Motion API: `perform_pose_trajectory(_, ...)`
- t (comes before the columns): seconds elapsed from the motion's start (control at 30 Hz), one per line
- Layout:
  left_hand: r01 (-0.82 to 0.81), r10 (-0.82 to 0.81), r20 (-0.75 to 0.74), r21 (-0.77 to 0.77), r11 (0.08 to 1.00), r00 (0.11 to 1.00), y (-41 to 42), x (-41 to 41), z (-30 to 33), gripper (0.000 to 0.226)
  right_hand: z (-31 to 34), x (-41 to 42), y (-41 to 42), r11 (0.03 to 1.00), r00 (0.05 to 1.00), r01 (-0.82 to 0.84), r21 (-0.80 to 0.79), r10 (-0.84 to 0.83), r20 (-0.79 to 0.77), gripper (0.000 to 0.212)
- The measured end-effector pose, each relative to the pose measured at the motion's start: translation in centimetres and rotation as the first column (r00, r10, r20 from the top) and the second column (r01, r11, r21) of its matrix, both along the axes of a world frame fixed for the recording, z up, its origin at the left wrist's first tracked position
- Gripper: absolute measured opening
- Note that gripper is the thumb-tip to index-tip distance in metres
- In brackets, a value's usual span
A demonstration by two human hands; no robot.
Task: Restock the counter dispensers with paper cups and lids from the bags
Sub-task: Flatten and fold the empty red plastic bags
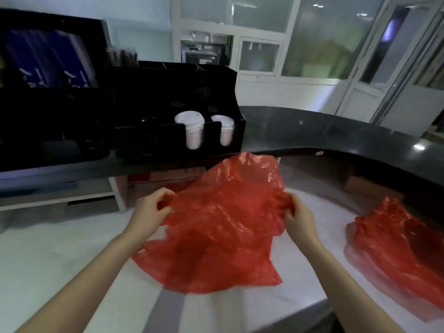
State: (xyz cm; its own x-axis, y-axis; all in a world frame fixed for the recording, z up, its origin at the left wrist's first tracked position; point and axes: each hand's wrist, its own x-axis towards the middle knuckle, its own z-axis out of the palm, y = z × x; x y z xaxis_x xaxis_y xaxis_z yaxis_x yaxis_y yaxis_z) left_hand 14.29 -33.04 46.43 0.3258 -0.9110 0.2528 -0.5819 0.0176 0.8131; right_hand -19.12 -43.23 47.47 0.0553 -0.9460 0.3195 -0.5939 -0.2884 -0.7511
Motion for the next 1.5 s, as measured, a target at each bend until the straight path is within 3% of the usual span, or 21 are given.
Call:
perform_pose_trajectory(0.1,-0.039,0.038,0.135,0.007,0.999,0.990,2.4,3.7,-0.3,0.035,0.1,-0.1,0.0,0.997,0.998,0.051,-0.056,-0.049,0.039,0.051)
perform_pose_trajectory(0.23,-0.106,0.110,0.285,-0.030,0.994,0.952,4.6,6.8,-1.2,0.025,-0.5,-1.3,0.3,0.979,0.986,0.127,-0.157,-0.142,-0.090,0.041)
perform_pose_trajectory(0.33,-0.099,0.093,0.403,-0.007,0.995,0.910,5.8,7.2,-2.8,0.022,-2.6,-2.2,0.9,0.994,0.965,0.105,-0.039,-0.112,-0.239,0.034)
perform_pose_trajectory(0.47,0.000,-0.042,0.379,0.111,0.994,0.924,6.7,6.3,-5.7,0.031,-4.8,-2.3,2.9,0.977,0.947,0.003,0.212,0.065,-0.314,0.052)
perform_pose_trajectory(0.57,0.077,-0.131,0.357,0.163,0.984,0.925,7.4,5.6,-7.5,0.034,-5.5,-1.9,5.0,0.997,0.936,-0.018,0.075,0.043,-0.348,0.069)
perform_pose_trajectory(0.67,0.128,-0.202,0.432,0.194,0.973,0.879,7.9,5.1,-9.1,0.040,-6.4,-1.4,6.5,0.996,0.917,-0.072,-0.058,0.044,-0.397,0.047)
perform_pose_trajectory(0.73,0.147,-0.223,0.562,0.178,0.973,0.796,8.2,5.1,-9.8,0.031,-7.3,-1.8,6.8,0.997,0.860,-0.045,0.055,0.066,-0.506,0.029)
perform_pose_trajectory(0.83,0.117,-0.235,0.654,0.219,0.969,0.719,8.8,6.6,-11.5,0.030,-9.2,-3.8,7.0,0.974,0.750,-0.022,0.226,0.166,-0.640,0.030)
perform_pose_trajectory(0.97,0.089,-0.232,0.546,0.275,0.957,0.805,9.5,8.7,-13.6,0.019,-10.5,-5.5,6.8,0.921,0.745,-0.128,0.369,0.335,-0.577,0.058)
perform_pose_trajectory(1.07,0.150,-0.255,0.320,0.319,0.936,0.912,9.6,8.4,-11.6,0.048,-8.5,-5.7,6.2,0.872,0.787,-0.163,0.462,0.397,-0.472,0.090)
perform_pose_trajectory(1.17,0.226,-0.341,0.216,0.425,0.876,0.915,9.0,7.9,-8.6,0.069,-5.7,-6.1,5.4,0.817,0.792,-0.224,0.532,0.471,-0.389,0.121)
perform_pose_trajectory(1.27,0.377,-0.418,-0.036,0.508,0.775,0.908,7.0,7.1,-5.4,0.085,-4.0,-5.3,3.7,0.876,0.880,-0.175,0.450,0.344,-0.328,0.107)
perform_pose_trajectory(1.33,0.483,-0.420,-0.242,0.512,0.710,0.874,5.1,6.2,-3.6,0.085,-3.1,-3.6,2.1,0.904,0.949,-0.146,0.403,0.243,-0.200,0.079)
perform_pose_trajectory(1.4,0.429,-0.342,-0.264,0.450,0.783,0.902,2.8,4.8,-2.8,0.065,-2.1,-1.3,0.4,0.912,0.972,-0.152,0.380,0.208,-0.110,0.041)
perform_pose_trajectory(1.43,0.339,-0.256,-0.246,0.399,0.852,0.935,1.6,4.0,-2.9,0.053,-1.8,-0.3,-0.5,0.922,0.974,-0.153,0.357,0.202,-0.104,0.033)
perform_pose_trajectory(1.5,0.117,-0.049,-0.200,0.349,0.930,0.979,-0.8,2.0,-3.3,0.040,-1.9,1.3,-2.4,0.924,0.976,-0.149,0.351,0.195,-0.101,0.037)
